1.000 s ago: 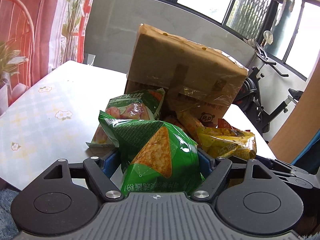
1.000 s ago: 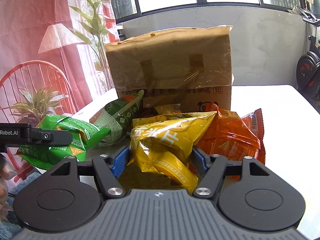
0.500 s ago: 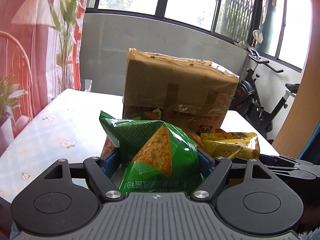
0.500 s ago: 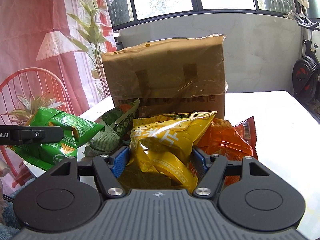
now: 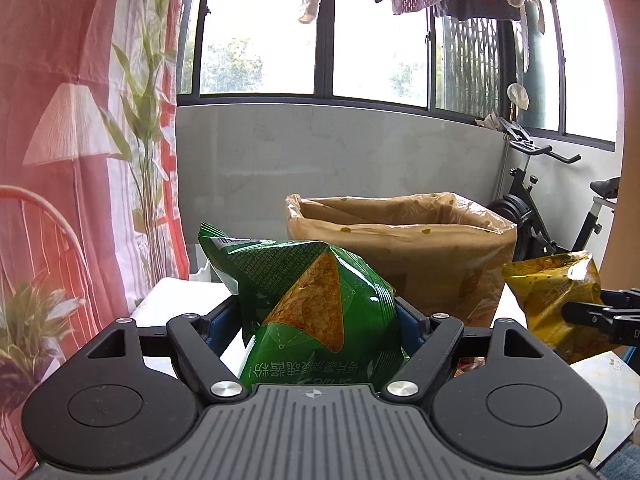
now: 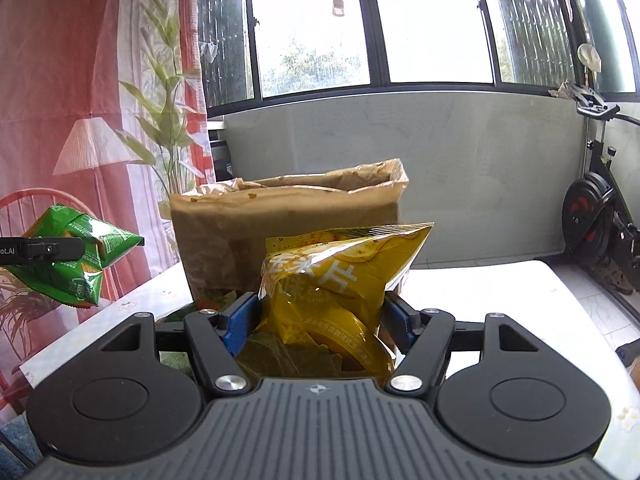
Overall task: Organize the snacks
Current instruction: 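Lift both bags and drop them into the cardboard box, opening both tools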
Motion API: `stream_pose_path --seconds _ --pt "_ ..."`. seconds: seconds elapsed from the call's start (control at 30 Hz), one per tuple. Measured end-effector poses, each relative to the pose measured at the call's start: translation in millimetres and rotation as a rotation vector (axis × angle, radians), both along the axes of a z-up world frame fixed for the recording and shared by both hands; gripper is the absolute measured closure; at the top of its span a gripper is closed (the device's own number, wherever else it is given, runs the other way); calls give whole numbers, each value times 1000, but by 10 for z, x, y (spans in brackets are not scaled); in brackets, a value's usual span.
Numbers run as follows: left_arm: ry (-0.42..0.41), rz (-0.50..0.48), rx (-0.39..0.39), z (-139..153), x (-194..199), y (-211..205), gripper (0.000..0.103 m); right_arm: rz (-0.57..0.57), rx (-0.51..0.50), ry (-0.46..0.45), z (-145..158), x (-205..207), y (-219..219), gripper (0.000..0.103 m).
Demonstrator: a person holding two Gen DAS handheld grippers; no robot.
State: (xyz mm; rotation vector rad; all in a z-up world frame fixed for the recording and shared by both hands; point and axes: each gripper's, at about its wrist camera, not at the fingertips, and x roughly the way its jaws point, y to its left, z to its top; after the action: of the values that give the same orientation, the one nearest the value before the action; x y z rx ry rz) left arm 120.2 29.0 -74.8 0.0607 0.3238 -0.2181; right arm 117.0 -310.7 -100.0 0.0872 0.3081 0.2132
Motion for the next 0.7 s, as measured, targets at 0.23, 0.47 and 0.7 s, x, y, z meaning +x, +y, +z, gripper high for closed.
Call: stream_pose_path --seconds 0.23,0.47,0.7 --pt "-29 -12 26 145 241 -101 22 -12 0 -75 279 297 -88 34" --pt "-56 -35 32 317 572 -261 22 -1 -5 -139 511 635 -87 34" --pt "-78 -54 24 501 969 -445 22 -7 5 -148 666 1026 -83 34"
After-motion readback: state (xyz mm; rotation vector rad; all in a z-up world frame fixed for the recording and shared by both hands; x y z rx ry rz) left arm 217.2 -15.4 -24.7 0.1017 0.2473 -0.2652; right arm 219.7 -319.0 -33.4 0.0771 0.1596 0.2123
